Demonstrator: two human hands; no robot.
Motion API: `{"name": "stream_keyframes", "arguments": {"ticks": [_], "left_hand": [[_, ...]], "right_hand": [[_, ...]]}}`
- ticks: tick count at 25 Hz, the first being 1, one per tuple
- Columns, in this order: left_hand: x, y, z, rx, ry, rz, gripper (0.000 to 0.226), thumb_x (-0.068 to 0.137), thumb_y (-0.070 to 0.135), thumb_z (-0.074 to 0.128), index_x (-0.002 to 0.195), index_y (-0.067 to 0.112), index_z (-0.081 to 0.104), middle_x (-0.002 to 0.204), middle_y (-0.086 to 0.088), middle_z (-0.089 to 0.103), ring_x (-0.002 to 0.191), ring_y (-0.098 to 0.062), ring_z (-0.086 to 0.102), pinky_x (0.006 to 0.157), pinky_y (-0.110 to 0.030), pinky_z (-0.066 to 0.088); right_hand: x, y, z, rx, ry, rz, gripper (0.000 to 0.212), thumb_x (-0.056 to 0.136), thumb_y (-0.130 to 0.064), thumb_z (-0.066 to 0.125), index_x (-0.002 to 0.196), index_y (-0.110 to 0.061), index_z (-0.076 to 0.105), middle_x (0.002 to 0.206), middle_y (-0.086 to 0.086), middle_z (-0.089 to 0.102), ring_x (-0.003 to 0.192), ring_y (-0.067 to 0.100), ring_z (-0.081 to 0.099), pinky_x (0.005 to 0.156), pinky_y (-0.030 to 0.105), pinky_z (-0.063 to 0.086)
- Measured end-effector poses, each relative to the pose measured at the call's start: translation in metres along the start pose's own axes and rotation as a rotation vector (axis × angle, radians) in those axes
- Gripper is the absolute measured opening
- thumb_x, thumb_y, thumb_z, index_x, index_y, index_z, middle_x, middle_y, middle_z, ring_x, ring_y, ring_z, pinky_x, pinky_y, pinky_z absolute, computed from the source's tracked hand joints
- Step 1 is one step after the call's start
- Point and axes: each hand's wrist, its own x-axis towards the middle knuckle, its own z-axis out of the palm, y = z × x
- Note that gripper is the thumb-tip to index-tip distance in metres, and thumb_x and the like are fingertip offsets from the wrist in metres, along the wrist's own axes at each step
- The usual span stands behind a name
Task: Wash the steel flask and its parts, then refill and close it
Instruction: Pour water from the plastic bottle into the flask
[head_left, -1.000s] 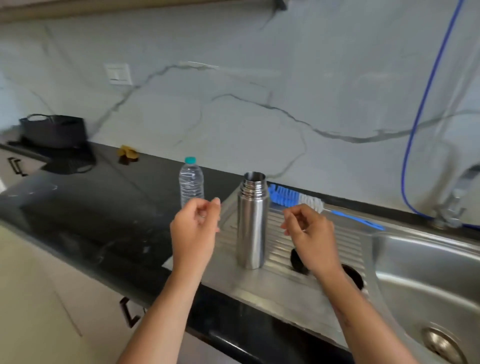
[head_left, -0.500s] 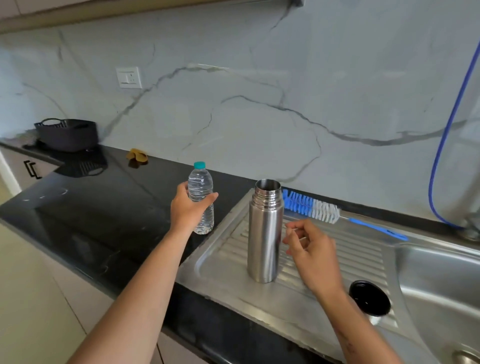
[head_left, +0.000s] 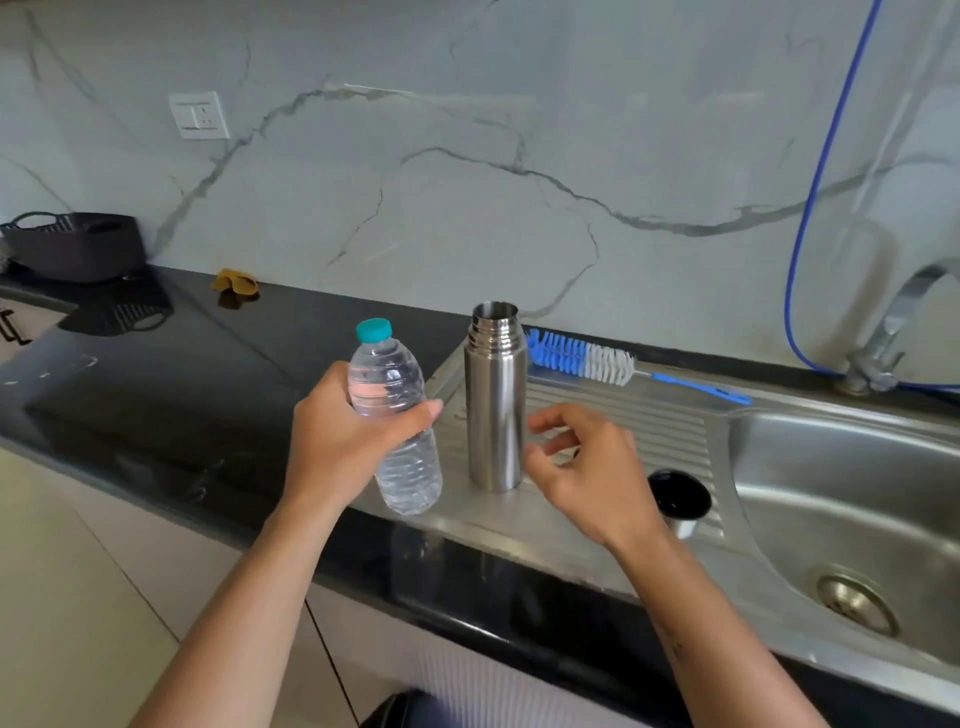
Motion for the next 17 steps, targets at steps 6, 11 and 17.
{"name": "stream_keyframes", "arguments": {"ticks": [6, 11, 17], "left_hand": [[-0.081, 0.059, 0.028, -0.013, -0.235, 0.113, 0.05, 0.061, 0.041, 0.096, 0.1, 0.033, 0.066, 0.089, 0.022, 0.074, 0.079, 0.006, 0.07, 0.066, -0.019, 0.057], [-0.102, 0.089, 0.055, 0.088, -0.352, 0.255, 0.06, 0.062, 0.078, 0.077, 0.104, 0.037, 0.064, 0.089, 0.021, 0.073, 0.08, 0.006, 0.069, 0.071, -0.027, 0.059], [-0.067, 0.129, 0.062, 0.112, -0.479, 0.599, 0.04, 0.098, 0.034, 0.064, 0.138, 0.028, 0.063, 0.116, 0.014, 0.068, 0.1, 0.006, 0.064, 0.085, -0.013, 0.052]], "right_hand": [[-0.077, -0.026, -0.013, 0.252, -0.331, 0.01, 0.088, 0.064, -0.05, 0.093, 0.139, -0.042, 0.048, 0.125, -0.032, 0.064, 0.118, -0.013, 0.057, 0.093, 0.007, 0.045], [-0.087, -0.002, -0.029, 0.263, -0.075, 0.005, 0.058, 0.077, -0.029, 0.085, 0.127, -0.03, 0.055, 0.111, -0.018, 0.071, 0.105, 0.003, 0.069, 0.088, 0.025, 0.056], [-0.071, 0.045, -0.05, 0.244, 0.025, 0.013, 0.052, 0.071, -0.023, 0.085, 0.117, -0.021, 0.058, 0.097, -0.007, 0.07, 0.087, 0.011, 0.067, 0.081, 0.044, 0.056]]}}
